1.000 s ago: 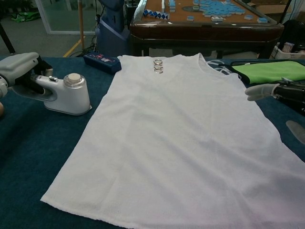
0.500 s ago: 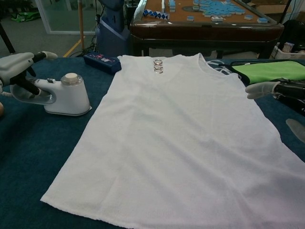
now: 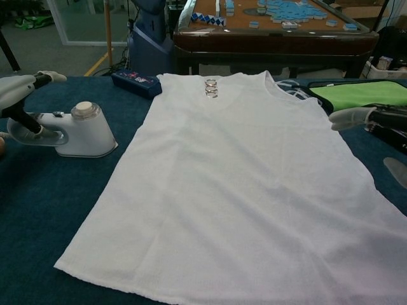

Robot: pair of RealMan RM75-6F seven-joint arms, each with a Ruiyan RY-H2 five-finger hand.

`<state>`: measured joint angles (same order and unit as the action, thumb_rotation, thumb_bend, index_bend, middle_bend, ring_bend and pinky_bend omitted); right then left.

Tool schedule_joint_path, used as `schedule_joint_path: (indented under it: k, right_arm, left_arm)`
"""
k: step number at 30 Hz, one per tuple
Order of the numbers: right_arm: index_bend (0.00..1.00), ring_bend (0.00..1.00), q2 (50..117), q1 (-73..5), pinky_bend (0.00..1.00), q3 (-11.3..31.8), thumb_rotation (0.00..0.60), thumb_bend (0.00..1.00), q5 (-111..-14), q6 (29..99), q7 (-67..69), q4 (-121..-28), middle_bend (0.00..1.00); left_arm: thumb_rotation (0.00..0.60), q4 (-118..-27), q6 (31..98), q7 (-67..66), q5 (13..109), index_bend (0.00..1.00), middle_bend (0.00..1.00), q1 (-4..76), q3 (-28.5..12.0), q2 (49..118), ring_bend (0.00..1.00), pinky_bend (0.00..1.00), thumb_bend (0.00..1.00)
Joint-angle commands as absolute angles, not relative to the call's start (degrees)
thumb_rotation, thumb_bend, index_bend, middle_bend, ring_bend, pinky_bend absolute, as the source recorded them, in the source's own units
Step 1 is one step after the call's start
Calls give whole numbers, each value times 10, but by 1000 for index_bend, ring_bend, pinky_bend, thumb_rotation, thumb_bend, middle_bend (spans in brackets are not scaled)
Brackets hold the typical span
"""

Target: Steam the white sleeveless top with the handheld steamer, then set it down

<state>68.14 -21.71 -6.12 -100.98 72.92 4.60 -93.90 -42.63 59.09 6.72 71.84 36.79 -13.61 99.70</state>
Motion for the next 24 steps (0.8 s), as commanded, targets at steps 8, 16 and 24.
schedule_joint_path:
  k: [8, 16, 24]
  right_arm:
    - [0, 24, 678, -214, 0, -58, 600, 665, -1011, 737, 51, -937, 135]
    - [0, 25, 656, -202, 0, -48, 600, 665, -993, 753, 43, -940, 137]
    - [0, 24, 632, -176, 0, -28, 600, 492, -938, 771, 29, -940, 167]
  left_arm:
    - [600, -510, 607, 16, 705, 0, 0, 344, -136, 954, 0, 33, 20]
    - [600, -638, 672, -11, 723, 0, 0, 306, -129, 893, 0, 34, 21]
    - [600, -758, 733, -56, 738, 0, 0, 253, -103, 820, 0, 34, 21]
